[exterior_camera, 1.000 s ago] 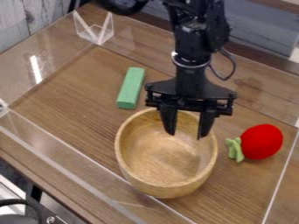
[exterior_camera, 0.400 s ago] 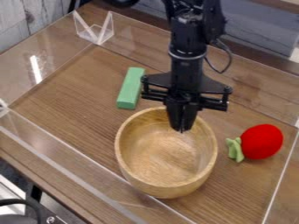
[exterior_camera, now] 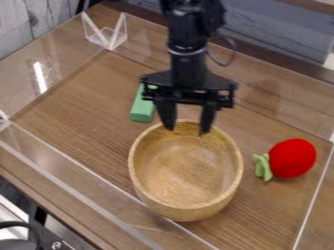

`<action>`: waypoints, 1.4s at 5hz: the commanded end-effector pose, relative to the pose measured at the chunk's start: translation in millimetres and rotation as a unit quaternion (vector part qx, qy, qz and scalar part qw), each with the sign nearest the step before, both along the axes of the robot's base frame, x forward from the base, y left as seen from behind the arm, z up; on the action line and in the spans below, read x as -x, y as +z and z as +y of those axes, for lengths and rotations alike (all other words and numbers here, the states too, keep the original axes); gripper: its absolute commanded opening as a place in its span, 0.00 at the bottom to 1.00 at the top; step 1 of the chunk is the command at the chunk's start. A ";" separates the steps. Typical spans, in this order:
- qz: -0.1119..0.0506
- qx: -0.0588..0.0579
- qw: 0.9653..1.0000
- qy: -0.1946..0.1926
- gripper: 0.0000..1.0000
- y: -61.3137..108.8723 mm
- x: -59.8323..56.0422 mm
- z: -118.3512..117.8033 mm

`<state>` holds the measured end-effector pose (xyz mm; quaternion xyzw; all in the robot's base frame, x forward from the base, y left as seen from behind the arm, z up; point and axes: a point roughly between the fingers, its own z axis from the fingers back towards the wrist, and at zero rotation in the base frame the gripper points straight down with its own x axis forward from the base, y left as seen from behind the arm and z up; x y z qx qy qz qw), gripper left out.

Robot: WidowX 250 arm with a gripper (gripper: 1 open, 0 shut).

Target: Put the green block in the brown bowl

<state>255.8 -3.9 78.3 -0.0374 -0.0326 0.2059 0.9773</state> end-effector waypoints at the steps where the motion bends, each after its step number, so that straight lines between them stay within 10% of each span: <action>1: -0.032 -0.009 0.999 0.014 0.00 -4.1 -7.4 28.9; 2: -0.037 -0.012 0.998 0.048 1.00 0.2 -11.7 50.0; 7: -0.046 -0.034 0.998 0.025 1.00 -39.0 -58.8 107.1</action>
